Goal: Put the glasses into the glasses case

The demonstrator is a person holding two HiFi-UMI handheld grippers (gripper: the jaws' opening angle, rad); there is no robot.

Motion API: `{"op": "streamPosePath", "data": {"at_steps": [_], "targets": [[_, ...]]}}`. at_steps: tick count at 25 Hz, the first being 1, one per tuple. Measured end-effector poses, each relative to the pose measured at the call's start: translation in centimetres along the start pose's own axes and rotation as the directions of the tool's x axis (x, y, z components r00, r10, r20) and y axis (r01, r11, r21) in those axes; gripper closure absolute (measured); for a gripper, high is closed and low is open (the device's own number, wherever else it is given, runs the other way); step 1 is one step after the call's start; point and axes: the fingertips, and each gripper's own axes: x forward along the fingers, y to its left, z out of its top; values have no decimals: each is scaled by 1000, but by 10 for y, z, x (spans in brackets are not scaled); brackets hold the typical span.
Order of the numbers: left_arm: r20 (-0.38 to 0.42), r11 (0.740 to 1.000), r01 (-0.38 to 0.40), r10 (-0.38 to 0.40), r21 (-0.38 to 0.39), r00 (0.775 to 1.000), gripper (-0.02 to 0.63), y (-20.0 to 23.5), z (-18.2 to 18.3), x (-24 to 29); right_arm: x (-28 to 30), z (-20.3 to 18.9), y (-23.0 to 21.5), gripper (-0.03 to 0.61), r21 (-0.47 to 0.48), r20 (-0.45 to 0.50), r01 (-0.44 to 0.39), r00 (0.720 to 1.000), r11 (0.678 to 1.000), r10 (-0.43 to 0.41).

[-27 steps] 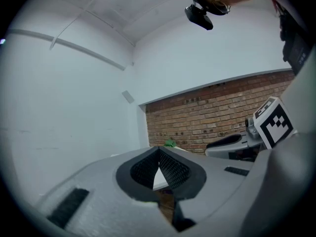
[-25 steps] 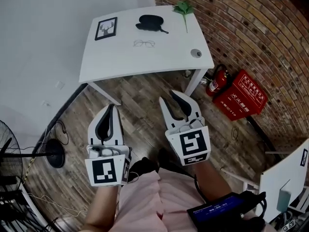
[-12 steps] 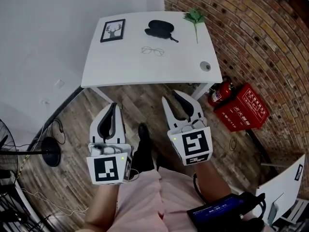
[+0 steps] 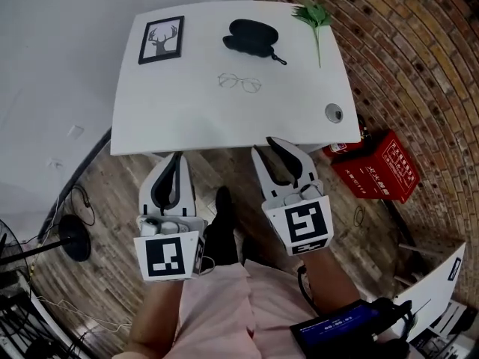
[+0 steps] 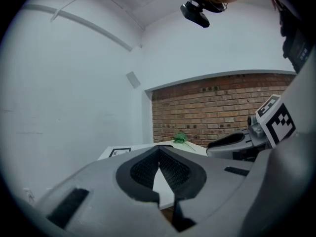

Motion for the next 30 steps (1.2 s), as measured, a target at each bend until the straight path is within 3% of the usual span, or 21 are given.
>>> {"op": "streamPosePath", "data": {"at_steps": [10,21,30], "targets": [[14,997,79,-79,-4,997,609,47,18,103,93,27,-41,474,-8,-14,42,999,999,-42],[153,991,129,-133,37,979,611,69,78,153,126,96,-68,479,-108,78,86,994,990,-78],[133,990,134,-138,43,981,611,63,76,182,141,87,-93,480,-154,39,41,999,987,-35]]}}
